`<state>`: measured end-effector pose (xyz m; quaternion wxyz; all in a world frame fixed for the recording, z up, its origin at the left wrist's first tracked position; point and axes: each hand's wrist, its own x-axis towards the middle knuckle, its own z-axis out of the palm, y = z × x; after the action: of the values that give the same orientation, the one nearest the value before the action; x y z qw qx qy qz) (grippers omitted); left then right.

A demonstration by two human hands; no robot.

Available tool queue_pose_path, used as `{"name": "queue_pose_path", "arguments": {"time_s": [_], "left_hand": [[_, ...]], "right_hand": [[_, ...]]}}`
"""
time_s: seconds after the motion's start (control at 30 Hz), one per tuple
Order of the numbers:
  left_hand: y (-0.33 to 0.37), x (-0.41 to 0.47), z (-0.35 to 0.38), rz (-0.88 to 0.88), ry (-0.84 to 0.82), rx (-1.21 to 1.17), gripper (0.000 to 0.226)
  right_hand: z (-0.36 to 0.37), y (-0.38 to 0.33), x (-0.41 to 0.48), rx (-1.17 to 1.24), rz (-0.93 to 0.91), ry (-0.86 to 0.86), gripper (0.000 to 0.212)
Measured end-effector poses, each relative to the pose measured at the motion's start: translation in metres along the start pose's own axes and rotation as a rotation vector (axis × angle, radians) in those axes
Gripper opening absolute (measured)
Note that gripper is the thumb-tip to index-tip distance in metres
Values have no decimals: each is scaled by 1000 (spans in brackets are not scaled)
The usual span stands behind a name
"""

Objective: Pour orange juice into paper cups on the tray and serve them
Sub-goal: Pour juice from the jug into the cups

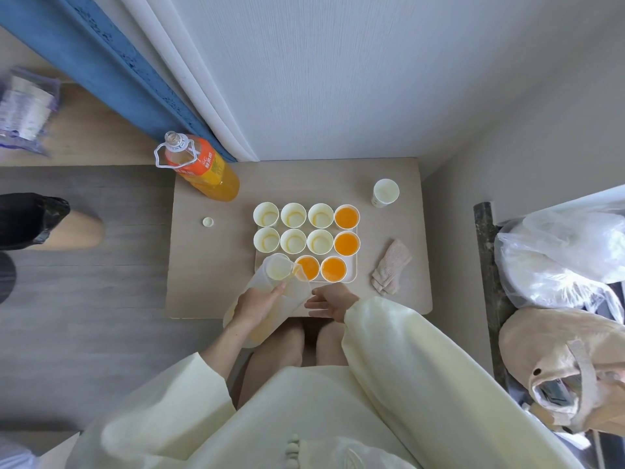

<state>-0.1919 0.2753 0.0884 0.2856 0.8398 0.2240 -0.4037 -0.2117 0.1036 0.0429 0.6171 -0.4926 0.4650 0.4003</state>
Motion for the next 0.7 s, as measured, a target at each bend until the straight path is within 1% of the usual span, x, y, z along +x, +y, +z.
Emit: {"name": "queue_pose_path", "arguments": {"time_s": [0.1,0.17,0.27,0.4,0.7], "left_hand": [[-1,-3,-2,2,6,-21,59],[4,-5,-4,11,20,-51,60],[16,-5,-6,31,40,-89,58],[37,-4,-4,50,43,-95,55],[74,9,6,126,48,-22,45]], "right_hand": [[-2,-3,-1,0,-8,2,17],[-4,-6,-6,18,-22,-3,15],[-7,-14,-7,41,-47,-5,6],[-14,-25,-2,36,-69,15,18],[-39,-46,2,109,-87,57,10]]}}
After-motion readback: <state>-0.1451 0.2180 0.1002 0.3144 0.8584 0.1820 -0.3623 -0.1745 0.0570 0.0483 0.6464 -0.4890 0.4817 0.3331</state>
